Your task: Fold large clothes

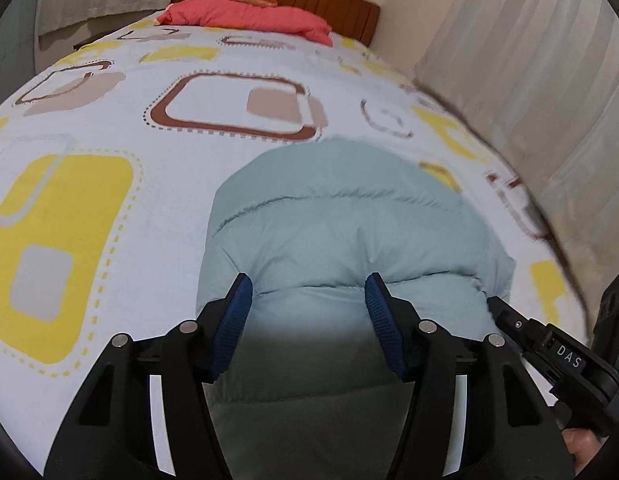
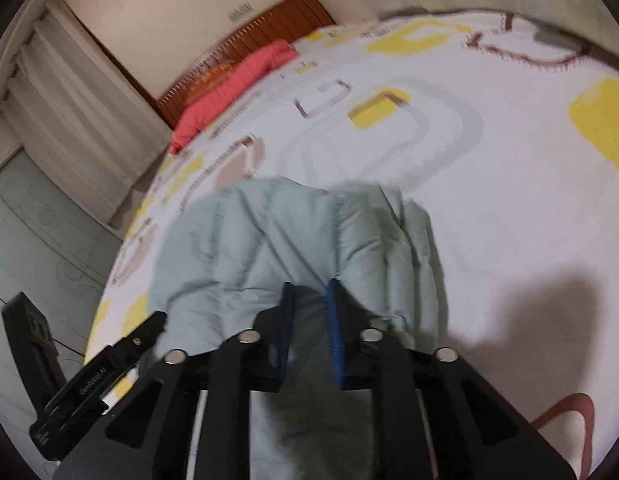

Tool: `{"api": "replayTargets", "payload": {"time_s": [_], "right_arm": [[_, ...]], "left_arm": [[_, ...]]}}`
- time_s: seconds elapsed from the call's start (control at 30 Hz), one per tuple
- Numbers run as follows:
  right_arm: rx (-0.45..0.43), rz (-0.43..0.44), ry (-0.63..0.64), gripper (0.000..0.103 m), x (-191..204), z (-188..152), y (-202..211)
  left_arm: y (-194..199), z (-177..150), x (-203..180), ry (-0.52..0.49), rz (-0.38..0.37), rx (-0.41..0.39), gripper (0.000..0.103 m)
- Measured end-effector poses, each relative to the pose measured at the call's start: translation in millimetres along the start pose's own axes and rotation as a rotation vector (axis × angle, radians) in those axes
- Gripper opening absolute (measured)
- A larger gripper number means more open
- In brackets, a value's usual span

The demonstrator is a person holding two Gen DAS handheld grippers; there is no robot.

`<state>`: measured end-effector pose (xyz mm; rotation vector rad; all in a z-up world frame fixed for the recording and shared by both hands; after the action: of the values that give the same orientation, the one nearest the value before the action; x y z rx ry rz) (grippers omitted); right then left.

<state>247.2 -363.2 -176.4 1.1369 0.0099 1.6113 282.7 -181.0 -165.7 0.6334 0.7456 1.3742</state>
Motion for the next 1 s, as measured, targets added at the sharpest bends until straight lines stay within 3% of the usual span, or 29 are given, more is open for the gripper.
{"api": "replayTargets", "payload": {"time_s": [0.23,0.8,0.87,1.0], "right_arm": [[0.021,-0.052,0.006,0.000,-24,-16,-19],[-0.001,-0.095,0.024,0.000,-21,-17,-18],[0.001,-0.085,0.012,0.003,-18,-17,-16],[-0.003,-0.069,-0.006,0.005,-13,-15,-4]], "left_arm": [[-22,-9,-4,-0.039,0.068,-0.001,0.059],[-19,-12,-3,-0.076,0.068,-0.012,0.060],[-14,-12,-1,-0.073,0.054,-0.009,0.060],[-2,-9,7,-0.044,0.024,0.004,0.069]]}}
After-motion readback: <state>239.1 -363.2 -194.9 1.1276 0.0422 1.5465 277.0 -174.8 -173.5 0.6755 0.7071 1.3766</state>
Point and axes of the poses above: each gripper's, at about its wrist camera, not at the fingertips, and y roughly against the way its jaws point, x to its left, z to its top, the point moved 10 cm from there along -y, roughly the way its jaws point, and after that the axes turned 13 degrees about z, right-handed, at the moved point
